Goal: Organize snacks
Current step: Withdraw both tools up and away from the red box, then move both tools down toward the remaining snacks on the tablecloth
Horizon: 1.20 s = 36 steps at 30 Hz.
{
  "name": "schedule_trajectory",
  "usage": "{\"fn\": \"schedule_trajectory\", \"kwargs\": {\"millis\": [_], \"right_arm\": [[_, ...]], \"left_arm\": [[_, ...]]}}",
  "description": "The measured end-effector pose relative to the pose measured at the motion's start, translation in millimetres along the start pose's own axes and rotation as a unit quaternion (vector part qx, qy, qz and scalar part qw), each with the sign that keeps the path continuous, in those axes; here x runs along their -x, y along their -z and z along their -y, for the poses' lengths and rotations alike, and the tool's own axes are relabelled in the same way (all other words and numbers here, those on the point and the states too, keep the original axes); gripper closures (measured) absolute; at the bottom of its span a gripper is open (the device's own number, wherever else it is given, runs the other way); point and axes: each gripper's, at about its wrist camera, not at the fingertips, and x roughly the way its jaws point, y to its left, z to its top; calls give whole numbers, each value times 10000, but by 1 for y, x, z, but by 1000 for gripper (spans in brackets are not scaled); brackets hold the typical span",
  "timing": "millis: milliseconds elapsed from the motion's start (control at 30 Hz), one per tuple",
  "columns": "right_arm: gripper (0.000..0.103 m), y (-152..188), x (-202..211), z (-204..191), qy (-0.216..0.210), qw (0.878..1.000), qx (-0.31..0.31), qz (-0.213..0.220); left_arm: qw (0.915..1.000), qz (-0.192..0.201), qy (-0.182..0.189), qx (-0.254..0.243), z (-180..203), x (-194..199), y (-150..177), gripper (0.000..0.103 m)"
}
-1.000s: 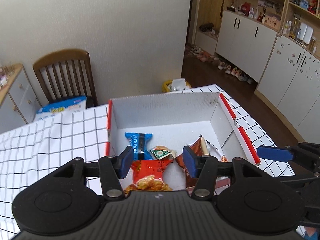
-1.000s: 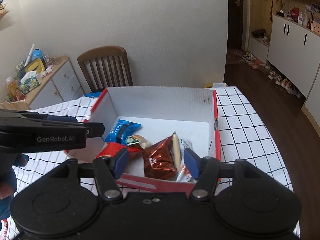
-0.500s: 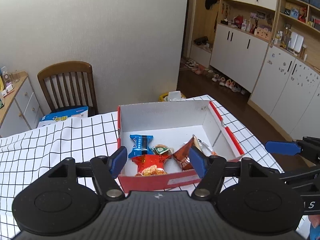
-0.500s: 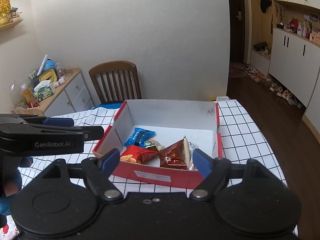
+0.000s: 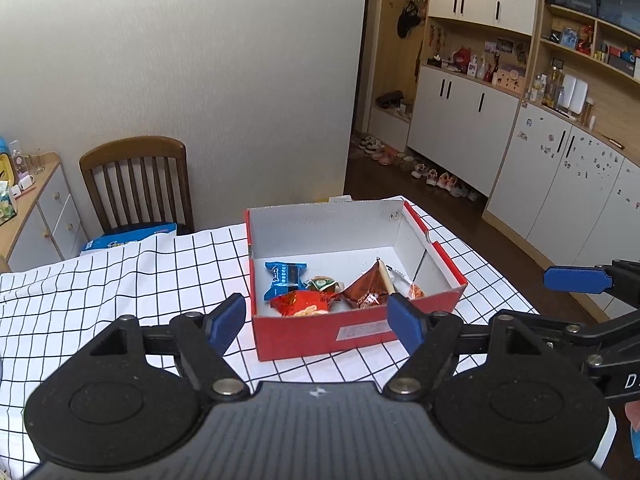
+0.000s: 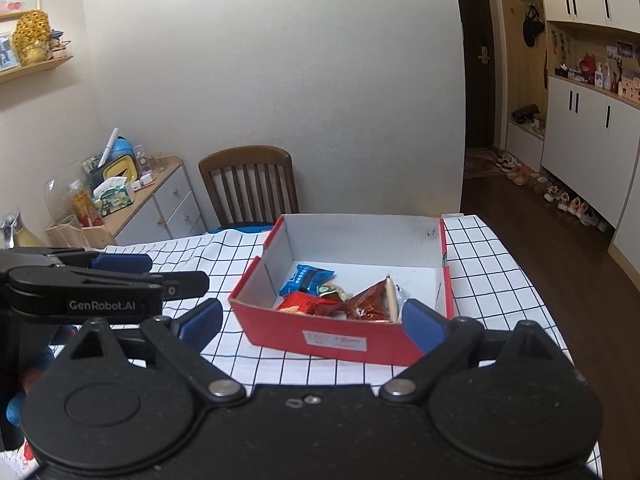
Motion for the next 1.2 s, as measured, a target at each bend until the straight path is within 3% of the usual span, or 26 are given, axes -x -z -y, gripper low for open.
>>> {"fn": "schedule_trajectory", "kwargs": {"millis": [267, 433, 933, 1200], "right_arm": [[1, 29, 17, -14, -28, 9999, 139, 30], [0, 51, 22, -16, -159, 9998, 110, -19], [0, 117, 3, 9, 86, 9978, -194, -628], [0, 138, -21, 15, 371, 9941, -321, -972]], "left_arm": [[9999, 34, 86, 45, -6, 21, 28, 23], [9999, 72, -111, 13, -8, 29, 50, 18], [9968, -658, -340, 293, -17, 6, 112, 17], [9933, -1087, -359, 145, -11, -16, 148, 17]]}}
